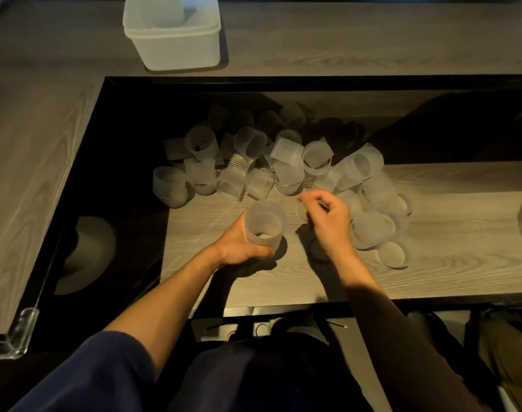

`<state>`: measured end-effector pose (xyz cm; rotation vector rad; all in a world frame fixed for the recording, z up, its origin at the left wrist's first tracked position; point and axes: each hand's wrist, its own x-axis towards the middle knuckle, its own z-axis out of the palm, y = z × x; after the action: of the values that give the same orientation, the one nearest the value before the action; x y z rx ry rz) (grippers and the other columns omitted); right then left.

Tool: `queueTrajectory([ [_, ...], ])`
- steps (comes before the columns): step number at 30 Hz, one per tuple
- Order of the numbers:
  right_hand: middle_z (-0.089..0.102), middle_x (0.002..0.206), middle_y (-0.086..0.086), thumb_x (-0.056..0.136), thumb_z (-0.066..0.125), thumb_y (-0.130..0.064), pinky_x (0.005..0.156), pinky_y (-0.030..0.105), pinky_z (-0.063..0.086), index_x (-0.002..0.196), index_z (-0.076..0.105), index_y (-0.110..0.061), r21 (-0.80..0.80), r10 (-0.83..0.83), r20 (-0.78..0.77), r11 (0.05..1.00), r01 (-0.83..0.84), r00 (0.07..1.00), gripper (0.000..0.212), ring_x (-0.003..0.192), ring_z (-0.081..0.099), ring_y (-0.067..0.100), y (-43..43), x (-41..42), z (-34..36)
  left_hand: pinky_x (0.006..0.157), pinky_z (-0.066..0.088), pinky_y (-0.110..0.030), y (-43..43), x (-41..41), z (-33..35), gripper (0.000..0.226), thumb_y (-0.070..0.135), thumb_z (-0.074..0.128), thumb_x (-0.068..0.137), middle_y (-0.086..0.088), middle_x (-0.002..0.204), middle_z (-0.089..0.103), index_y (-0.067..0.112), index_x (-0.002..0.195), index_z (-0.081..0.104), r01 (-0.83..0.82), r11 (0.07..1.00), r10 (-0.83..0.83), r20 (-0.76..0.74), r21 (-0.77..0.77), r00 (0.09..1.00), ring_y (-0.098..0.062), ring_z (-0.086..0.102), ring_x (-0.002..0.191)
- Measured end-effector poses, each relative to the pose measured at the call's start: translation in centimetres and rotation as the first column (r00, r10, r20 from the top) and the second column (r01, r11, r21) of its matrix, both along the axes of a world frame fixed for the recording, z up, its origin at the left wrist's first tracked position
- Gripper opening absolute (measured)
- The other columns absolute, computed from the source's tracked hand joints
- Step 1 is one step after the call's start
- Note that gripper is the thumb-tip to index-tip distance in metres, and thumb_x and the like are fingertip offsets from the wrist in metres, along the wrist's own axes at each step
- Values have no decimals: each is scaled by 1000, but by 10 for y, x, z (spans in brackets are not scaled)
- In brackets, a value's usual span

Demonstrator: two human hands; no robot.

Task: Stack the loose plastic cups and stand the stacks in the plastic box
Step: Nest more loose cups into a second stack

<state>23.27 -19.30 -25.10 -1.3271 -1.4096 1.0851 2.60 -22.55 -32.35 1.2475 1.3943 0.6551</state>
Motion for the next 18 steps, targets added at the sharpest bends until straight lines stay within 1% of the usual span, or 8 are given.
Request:
queueTrajectory([
  [2,65,104,-4,97,66,-15,88,26,47,82,70,-24,-7,-99,299,994,106,949,18,99,62,8,15,5,-23,112,46,-46,1,-1,0,103,33,92,53,3,131,58,25,144,44,20,1000,-20,-12,-9,1000,-16,55,126],
  [4,50,140,6,96,65,-14,106,34,44,93,74,-17,-154,134,621,987,-47,772,9,127,53,21,24,11,-50,111,46,-45,1,-1,1,102,32,91,54,3,132,56,25,144,43,25,1000,-25,-6,-8,1000,-16,54,126],
  [6,29,162,7,96,64,-12,117,37,37,115,74,-11,-367,374,704,919,-142,603,21,141,44,26,26,16,-71,111,46,-45,1,0,1,101,29,91,56,3,132,57,24,144,43,20,1000,-20,2,5,1000,-15,54,126],
  [9,52,143,12,95,59,-8,108,36,46,120,72,-8,-390,434,745,899,-198,506,28,126,57,32,23,15,-78,111,46,-44,0,0,-1,101,28,91,56,4,132,57,24,145,43,6,1000,-6,4,9,1000,-14,55,126],
  [11,63,122,11,94,58,-6,97,37,52,110,73,-8,-316,380,750,925,-213,541,22,111,63,31,20,8,-66,111,47,-43,1,0,-2,101,27,91,56,3,132,57,23,145,43,7,1000,-7,3,14,1000,-14,55,125],
  [14,59,93,1,94,60,-13,76,35,48,89,64,-15,-90,236,691,966,-243,683,7,88,61,23,17,-3,-29,111,47,-42,1,2,-3,100,21,91,58,1,131,58,22,145,42,-8,1000,8,9,22,1000,-14,56,124],
  [16,55,79,-2,95,63,-22,65,32,44,83,55,-17,101,93,560,979,-178,824,15,74,55,18,14,-10,-2,111,46,-41,0,3,-4,99,18,91,59,1,130,59,21,145,43,-20,999,19,21,26,1000,-14,57,123],
  [18,53,71,-2,97,64,-25,60,31,43,80,51,-13,223,13,326,971,-90,945,24,65,52,14,8,-14,24,110,47,-41,0,3,-6,99,20,92,58,2,130,59,23,144,43,-20,1000,20,26,24,999,-14,57,123],
])
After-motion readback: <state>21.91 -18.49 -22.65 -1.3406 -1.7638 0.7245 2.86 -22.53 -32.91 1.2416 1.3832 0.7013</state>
